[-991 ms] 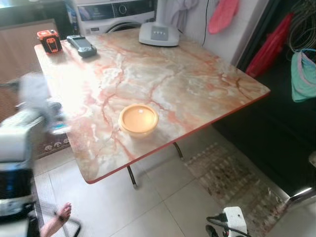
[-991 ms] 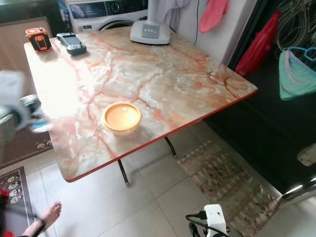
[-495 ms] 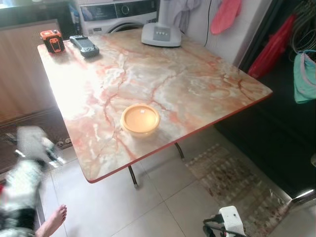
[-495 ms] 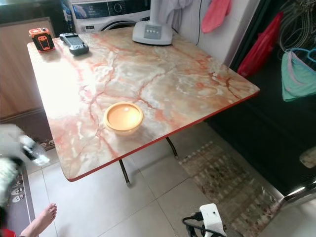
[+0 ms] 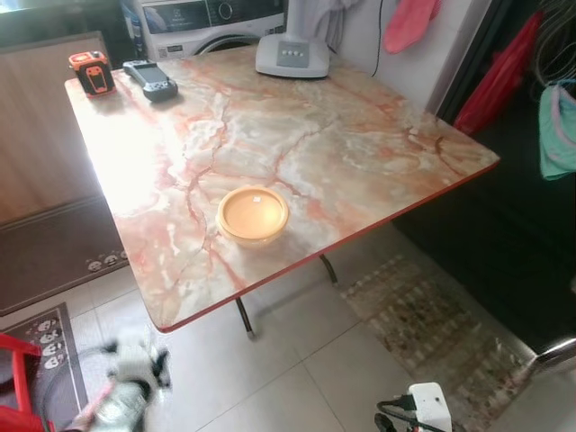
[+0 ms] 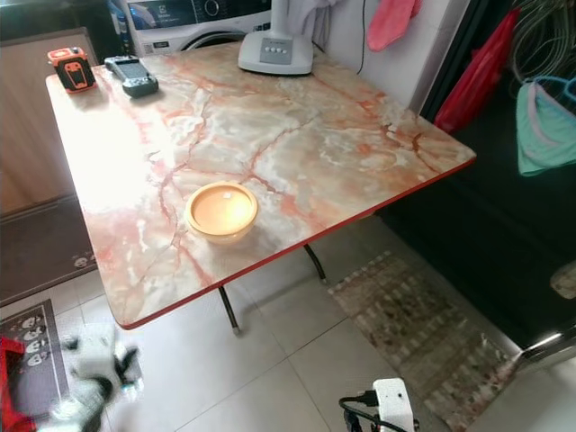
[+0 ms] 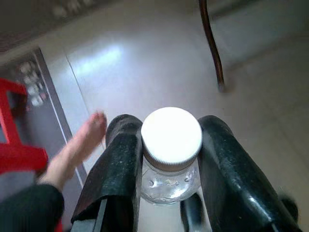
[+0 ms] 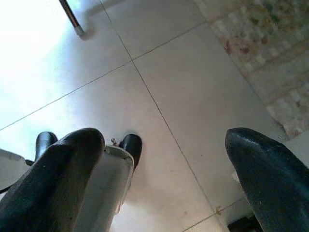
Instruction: Restocking fridge
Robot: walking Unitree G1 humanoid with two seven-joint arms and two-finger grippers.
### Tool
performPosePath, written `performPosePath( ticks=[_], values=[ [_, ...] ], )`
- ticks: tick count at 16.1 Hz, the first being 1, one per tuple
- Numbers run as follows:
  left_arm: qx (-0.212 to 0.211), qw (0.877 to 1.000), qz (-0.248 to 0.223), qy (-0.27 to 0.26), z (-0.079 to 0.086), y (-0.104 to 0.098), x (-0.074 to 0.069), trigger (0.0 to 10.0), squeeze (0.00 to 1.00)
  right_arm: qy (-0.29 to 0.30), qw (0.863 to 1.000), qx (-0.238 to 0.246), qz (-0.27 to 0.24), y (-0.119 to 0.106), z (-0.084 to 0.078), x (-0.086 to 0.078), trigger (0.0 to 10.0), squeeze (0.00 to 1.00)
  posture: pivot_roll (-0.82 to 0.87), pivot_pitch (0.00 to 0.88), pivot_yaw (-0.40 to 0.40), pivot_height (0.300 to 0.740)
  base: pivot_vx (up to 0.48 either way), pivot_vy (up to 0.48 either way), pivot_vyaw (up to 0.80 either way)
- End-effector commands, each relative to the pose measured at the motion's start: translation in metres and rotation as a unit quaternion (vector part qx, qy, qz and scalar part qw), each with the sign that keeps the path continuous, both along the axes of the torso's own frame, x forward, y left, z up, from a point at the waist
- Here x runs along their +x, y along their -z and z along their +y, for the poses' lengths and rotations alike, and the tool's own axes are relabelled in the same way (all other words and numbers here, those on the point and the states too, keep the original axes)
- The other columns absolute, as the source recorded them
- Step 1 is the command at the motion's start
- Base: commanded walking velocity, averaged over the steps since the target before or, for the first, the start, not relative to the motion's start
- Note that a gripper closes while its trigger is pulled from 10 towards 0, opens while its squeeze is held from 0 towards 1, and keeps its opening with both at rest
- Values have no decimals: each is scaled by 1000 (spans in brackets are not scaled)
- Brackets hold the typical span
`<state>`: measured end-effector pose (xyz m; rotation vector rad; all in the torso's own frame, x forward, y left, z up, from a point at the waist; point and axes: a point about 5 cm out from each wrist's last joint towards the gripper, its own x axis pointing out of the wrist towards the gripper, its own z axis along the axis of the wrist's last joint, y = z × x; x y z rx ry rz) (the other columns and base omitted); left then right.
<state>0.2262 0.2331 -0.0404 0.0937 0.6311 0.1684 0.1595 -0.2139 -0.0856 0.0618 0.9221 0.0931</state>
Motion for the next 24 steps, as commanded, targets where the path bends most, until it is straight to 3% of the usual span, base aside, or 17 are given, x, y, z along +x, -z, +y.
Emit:
performPosePath(
  ticks=[1, 3, 7, 10, 19, 24],
  values=[
    [21, 1000, 19, 6, -4, 9, -11, 10000, 0, 28, 1000, 3, 14, 3, -5, -9, 10000, 0, 28, 130, -81, 740, 0, 0, 0],
    [60, 997, 38, 26, -6, 16, -20, 10000, 0, 51, 999, 14, 14, 4, -6, -11, 10000, 0, 23, 138, -76, 740, 0, 0, 0],
    [34, 999, 31, 12, -6, 19, -26, 10000, 0, 60, 998, 13, 7, 3, -7, -11, 10000, 0, 18, 151, -66, 740, 0, 0, 0],
    [22, 999, 38, -1, -15, 24, -30, 10000, 0, 74, 997, 24, 5, 3, -8, -13, 10000, 0, 8, 154, -54, 740, 0, 0, 0],
    [21, 998, 52, 21, -18, 26, -31, 10000, 0, 119, 992, 34, 8, 6, -2, -15, 10000, 0, 5, 84, 18, 740, 0, 0, 0],
    [20, 998, 53, 24, -16, 26, -31, 10000, 0, 128, 991, 38, 8, 7, 2, -15, 10000, 0, -8, 48, 20, 740, -51, 0, 0]
  ],
)
